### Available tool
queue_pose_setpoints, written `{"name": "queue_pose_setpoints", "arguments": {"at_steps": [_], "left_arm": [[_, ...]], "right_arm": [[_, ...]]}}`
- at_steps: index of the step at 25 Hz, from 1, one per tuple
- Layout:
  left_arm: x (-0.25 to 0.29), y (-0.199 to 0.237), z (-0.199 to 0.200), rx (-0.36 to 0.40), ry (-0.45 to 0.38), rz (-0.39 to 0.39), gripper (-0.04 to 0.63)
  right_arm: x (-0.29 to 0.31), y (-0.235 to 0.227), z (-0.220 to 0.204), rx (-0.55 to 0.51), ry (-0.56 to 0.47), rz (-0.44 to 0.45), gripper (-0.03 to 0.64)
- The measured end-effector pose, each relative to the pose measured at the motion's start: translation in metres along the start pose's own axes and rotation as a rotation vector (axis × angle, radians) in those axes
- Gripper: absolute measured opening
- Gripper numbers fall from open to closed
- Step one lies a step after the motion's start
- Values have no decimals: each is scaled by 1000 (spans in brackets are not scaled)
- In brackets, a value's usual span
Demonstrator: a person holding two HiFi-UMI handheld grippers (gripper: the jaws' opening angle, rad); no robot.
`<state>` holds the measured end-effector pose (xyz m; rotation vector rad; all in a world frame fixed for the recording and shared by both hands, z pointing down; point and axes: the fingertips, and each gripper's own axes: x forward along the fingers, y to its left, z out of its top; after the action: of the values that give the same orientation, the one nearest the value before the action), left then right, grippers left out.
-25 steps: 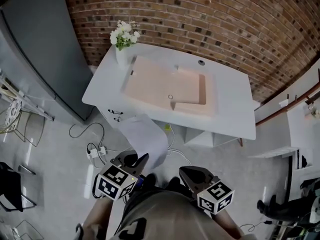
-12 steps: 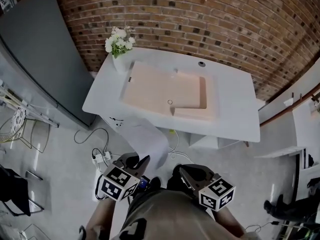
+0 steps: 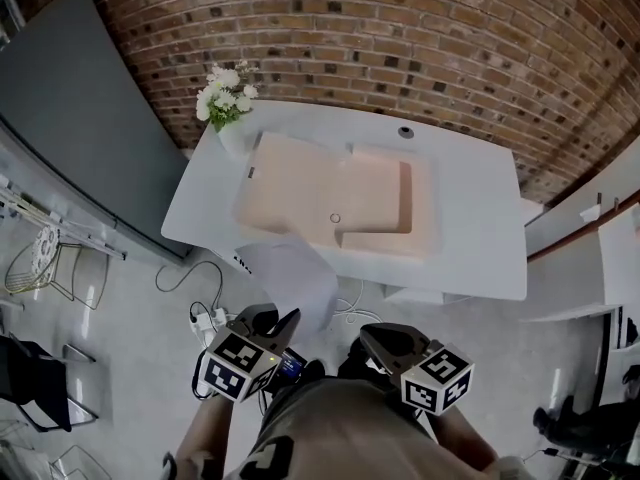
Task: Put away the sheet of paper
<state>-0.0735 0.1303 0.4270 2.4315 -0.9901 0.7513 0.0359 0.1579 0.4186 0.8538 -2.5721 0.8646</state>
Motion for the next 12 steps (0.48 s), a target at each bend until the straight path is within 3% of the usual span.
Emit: {"name": "queue_pose_setpoints", "arguments": {"at_steps": [12], "left_arm": [[30, 8, 33, -25, 30, 100, 14]], "right_arm": [[-6, -53, 24, 2, 8, 73, 23]]}}
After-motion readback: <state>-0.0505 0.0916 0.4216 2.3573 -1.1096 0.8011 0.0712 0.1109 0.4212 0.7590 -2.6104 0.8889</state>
